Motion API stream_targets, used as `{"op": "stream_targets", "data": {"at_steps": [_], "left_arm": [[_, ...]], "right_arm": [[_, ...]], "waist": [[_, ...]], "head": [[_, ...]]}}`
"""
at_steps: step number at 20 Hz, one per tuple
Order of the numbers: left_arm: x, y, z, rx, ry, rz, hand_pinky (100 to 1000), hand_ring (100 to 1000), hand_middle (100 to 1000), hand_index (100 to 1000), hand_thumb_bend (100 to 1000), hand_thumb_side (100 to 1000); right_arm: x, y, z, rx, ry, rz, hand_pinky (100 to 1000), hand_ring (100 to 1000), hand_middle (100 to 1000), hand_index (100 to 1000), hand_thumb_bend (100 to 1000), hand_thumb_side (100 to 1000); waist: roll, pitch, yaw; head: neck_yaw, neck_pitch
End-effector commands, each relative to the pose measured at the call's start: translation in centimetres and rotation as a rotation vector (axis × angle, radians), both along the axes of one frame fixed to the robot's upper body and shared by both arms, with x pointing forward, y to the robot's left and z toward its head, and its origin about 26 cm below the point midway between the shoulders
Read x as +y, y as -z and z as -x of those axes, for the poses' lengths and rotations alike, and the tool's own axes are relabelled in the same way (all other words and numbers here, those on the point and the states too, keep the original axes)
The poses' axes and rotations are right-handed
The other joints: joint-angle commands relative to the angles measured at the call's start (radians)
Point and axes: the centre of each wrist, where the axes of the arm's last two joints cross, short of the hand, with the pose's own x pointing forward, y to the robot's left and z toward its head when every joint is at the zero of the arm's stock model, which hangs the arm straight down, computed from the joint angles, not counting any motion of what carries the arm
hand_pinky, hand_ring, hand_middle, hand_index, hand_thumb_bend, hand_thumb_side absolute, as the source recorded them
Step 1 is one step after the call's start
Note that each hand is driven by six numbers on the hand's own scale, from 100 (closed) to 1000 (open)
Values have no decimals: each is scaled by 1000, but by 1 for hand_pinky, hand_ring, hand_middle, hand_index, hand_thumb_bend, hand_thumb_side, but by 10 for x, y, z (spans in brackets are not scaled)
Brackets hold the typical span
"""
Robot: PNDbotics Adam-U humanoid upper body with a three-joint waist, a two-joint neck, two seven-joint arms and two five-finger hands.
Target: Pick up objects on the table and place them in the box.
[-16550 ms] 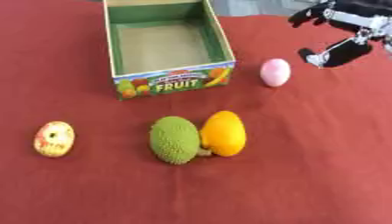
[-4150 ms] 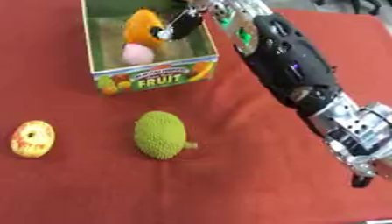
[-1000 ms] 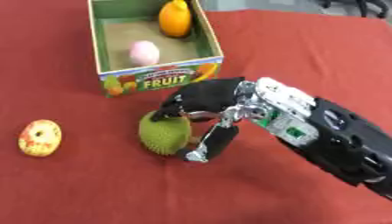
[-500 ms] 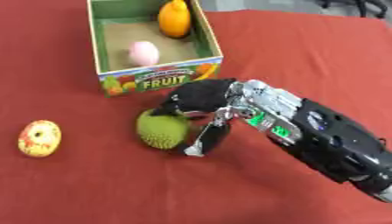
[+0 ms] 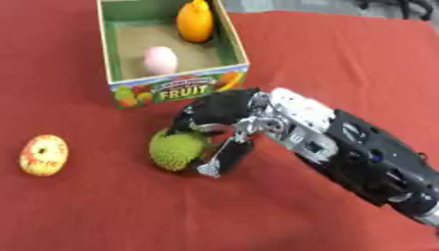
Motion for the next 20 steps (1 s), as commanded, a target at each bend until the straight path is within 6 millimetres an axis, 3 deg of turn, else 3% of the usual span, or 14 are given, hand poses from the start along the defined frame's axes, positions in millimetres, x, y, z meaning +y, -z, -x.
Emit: {"op": "stream_targets", "data": {"at_steps": [1, 2, 3, 7, 16, 20], "left_arm": [[2, -6, 2, -18, 1, -21, 777, 884, 811, 862, 106, 832], [2, -7, 2, -18, 1, -21, 777, 884, 811, 862, 106, 832], [2, -6, 2, -17, 0, -20, 777, 884, 811, 862, 104, 833], [3, -6, 3, -15, -1, -21, 777, 885, 811, 863, 101, 834], [3, -5, 3, -10, -5, -21, 777, 886, 811, 863, 100, 835], [4, -6, 3, -12, -6, -22, 777, 886, 810, 863, 100, 833]], "right_arm": [[-5, -28, 12, -87, 13, -34, 793, 727, 538, 735, 100, 160], [-6, -32, 15, -122, 24, -62, 793, 727, 538, 735, 100, 160], [-7, -37, 17, -164, 30, -105, 763, 659, 488, 686, 100, 149], [-8, -55, 31, -321, 6, -244, 752, 615, 436, 633, 100, 121], [-21, -85, 36, -459, -54, -416, 731, 565, 369, 569, 100, 100], [-24, -109, 39, -503, -34, -514, 733, 560, 361, 562, 100, 100]], "waist": [[9, -24, -3], [9, -24, -4], [9, -25, -5], [11, -26, -7], [13, -32, -14], [14, -34, -14]], "head": [[1, -10], [1, -11], [1, -11], [4, -10], [6, -12], [6, -11]]}}
